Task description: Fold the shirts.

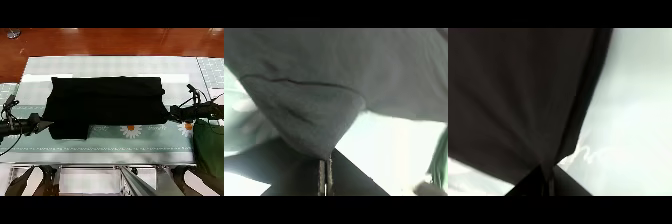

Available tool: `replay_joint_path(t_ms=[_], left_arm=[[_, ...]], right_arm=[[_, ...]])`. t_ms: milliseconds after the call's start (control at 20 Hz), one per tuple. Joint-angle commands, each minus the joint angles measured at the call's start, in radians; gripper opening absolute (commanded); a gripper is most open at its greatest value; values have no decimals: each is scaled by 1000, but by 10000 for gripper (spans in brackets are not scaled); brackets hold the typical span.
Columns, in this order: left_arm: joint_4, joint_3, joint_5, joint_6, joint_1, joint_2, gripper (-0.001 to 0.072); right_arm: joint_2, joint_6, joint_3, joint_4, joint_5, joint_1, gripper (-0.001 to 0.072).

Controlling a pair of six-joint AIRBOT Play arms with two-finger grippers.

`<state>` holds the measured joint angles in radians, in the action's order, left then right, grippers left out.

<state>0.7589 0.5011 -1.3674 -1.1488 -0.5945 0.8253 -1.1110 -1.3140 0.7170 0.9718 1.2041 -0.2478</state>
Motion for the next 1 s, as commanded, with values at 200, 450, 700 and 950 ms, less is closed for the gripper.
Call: replay_joint_path(t_ms=[200, 450, 700, 950], left_arm=[[-82, 151, 328, 40, 166, 235, 20], [-83, 448, 454, 21, 329, 562, 20], [-83, 747, 448, -72, 367, 812, 20], [-79, 918, 439, -132, 367, 960, 20]], right_arm=[[-255, 2, 261, -76, -129, 0, 31], [-500, -17, 554, -118, -134, 22, 31], [-703, -76, 810, -118, -127, 52, 32], [-817, -103, 945, -126, -110, 72, 32]])
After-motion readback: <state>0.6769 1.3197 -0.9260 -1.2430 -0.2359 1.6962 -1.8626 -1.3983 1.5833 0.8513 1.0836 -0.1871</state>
